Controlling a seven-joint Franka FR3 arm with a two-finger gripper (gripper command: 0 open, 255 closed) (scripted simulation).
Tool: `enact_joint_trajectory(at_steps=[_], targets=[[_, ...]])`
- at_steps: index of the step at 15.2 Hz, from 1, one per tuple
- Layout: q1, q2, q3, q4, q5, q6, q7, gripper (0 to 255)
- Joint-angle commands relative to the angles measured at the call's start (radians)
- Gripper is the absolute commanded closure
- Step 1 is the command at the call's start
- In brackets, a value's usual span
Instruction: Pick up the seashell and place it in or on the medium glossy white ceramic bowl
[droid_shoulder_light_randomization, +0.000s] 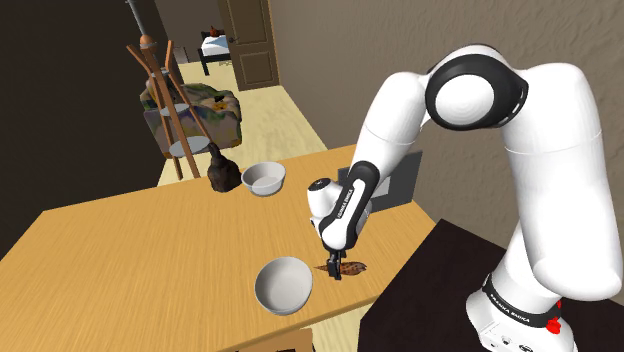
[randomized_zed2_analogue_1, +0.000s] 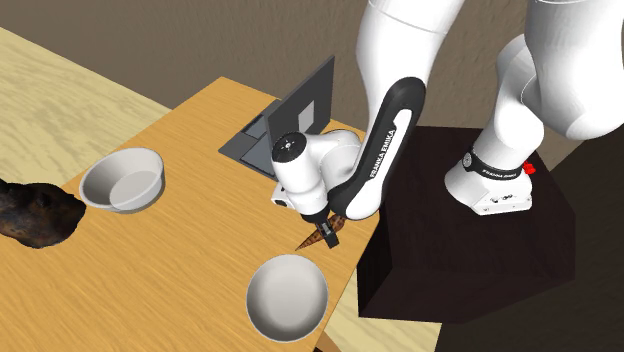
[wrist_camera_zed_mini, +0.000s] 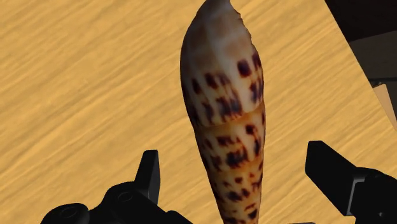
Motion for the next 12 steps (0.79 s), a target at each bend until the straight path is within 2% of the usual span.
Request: enact_joint_trajectory(at_steps=[1,5,6,12], targets=[[0.0,0.004,0.0,0.002,0.0,0.002,0.0,0],[0.0,0.004,0.0,0.002,0.0,0.002,0.0,0],[0.0,0.004,0.0,0.002,0.0,0.002,0.0,255],[0.0,0.003,0.0,0.002,0.0,0.002,0.0,255]])
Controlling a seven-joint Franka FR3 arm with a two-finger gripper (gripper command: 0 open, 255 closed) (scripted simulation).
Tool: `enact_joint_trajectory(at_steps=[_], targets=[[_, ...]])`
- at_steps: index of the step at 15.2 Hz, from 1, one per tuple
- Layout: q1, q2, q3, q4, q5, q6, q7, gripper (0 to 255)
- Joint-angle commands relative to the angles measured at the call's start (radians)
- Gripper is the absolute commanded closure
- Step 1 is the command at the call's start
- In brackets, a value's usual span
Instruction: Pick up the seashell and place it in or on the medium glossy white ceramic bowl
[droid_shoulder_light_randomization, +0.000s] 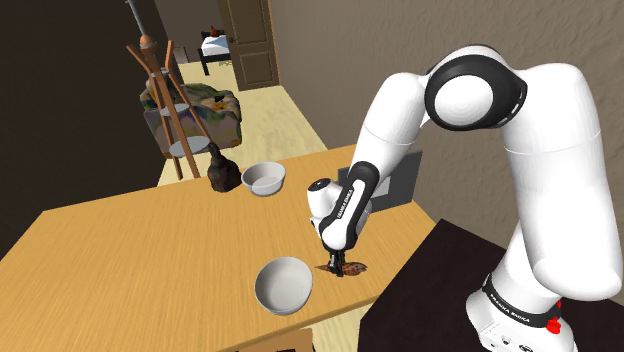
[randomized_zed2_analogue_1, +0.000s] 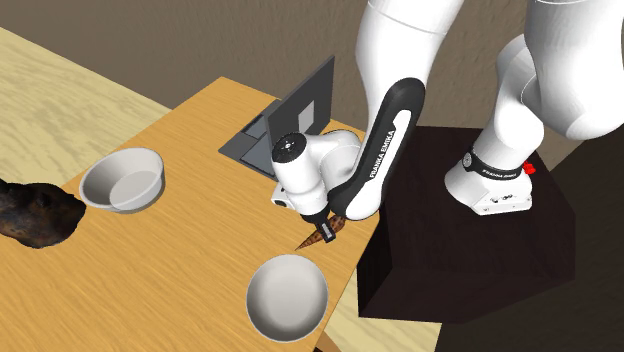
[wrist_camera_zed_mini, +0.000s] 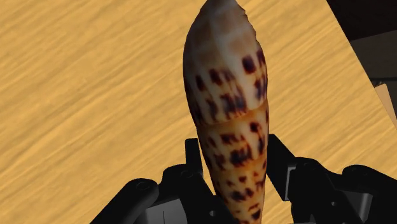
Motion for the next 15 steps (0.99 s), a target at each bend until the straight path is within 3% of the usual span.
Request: enact_joint_trajectory(at_steps=[1,15], targets=[[0.0,0.0,0.0,0.0,0.0,0.0,0.0,255],[-0.012,-0.176,0.016,-0.04,0.019,-0.136,-0.008,255]])
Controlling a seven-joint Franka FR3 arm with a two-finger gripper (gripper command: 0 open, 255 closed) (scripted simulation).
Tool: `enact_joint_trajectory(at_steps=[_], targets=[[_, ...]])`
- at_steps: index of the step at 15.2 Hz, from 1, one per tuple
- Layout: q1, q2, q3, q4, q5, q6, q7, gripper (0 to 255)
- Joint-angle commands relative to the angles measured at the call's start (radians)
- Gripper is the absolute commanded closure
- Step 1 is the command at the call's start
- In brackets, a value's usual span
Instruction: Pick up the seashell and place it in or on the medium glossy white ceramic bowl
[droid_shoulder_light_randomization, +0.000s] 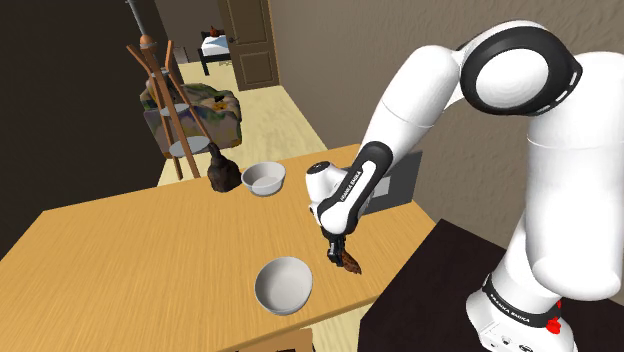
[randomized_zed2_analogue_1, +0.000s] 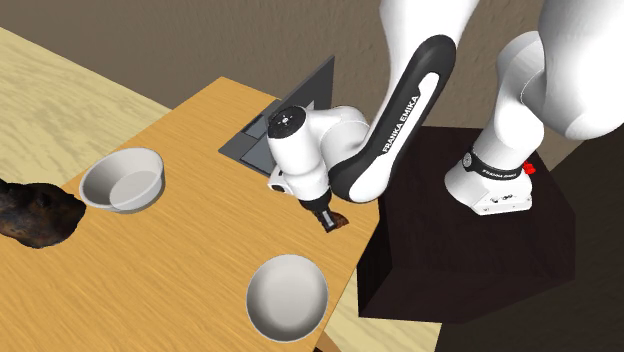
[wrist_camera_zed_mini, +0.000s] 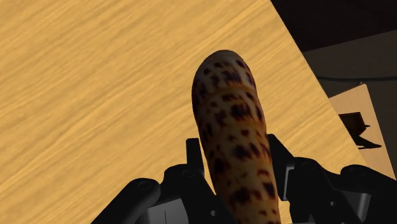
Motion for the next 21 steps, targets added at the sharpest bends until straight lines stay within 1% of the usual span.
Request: enact_joint_trajectory(at_steps=[1,15,21], targets=[[-0.001,-0.028,0.002,-0.004,0.004,-0.025,-0.001,255],[-0.008,-0.212,0.012,-0.006,0.026,-0.206,-0.011,255],[0.063,-0.08,0.058,0.179,0.021,-0.254,0.11,255]])
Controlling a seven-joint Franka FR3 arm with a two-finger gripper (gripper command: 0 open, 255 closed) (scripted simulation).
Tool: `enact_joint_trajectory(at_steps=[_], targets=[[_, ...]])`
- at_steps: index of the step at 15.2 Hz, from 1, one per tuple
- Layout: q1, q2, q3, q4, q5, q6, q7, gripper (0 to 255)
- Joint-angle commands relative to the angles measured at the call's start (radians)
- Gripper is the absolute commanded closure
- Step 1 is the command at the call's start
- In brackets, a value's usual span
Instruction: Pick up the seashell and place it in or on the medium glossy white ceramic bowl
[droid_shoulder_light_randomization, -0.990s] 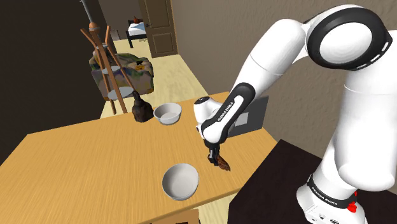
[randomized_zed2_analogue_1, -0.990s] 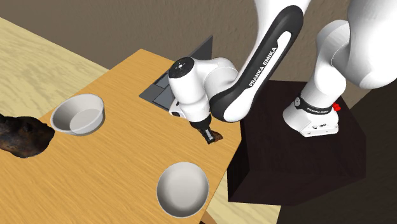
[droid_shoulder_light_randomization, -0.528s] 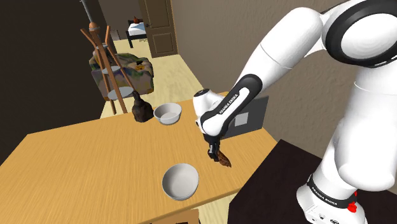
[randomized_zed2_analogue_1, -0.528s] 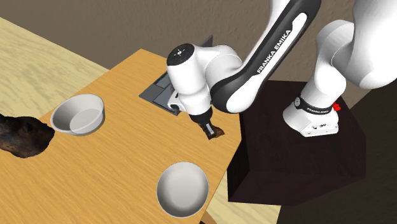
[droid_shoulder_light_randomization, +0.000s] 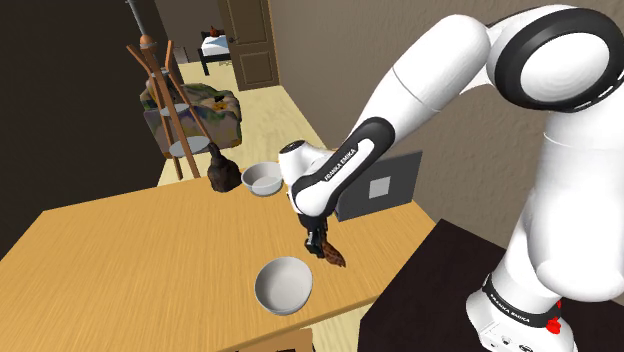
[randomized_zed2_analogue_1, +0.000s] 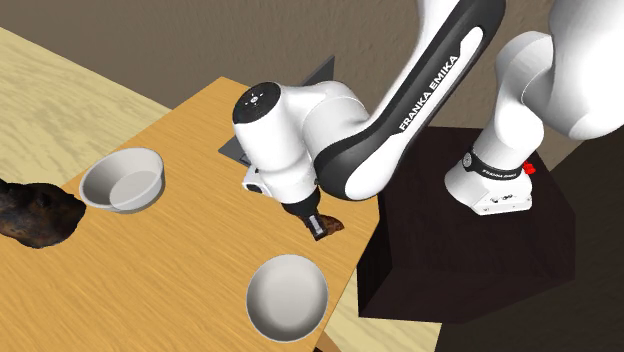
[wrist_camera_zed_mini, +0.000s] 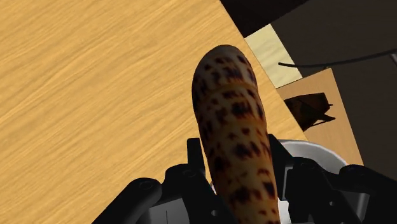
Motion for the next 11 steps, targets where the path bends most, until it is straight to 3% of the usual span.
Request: enact_joint_trajectory(at_steps=[1,9,11], targets=[[0.026,0.045,0.014,0.069,-0.004,-0.023,0.043,255],[0.124,0.245,0.041,0.376,-0.032,-0.123,0.178,255],[0.126,0.263,0.039,0.373,-0.034,-0.103,0.178,255]])
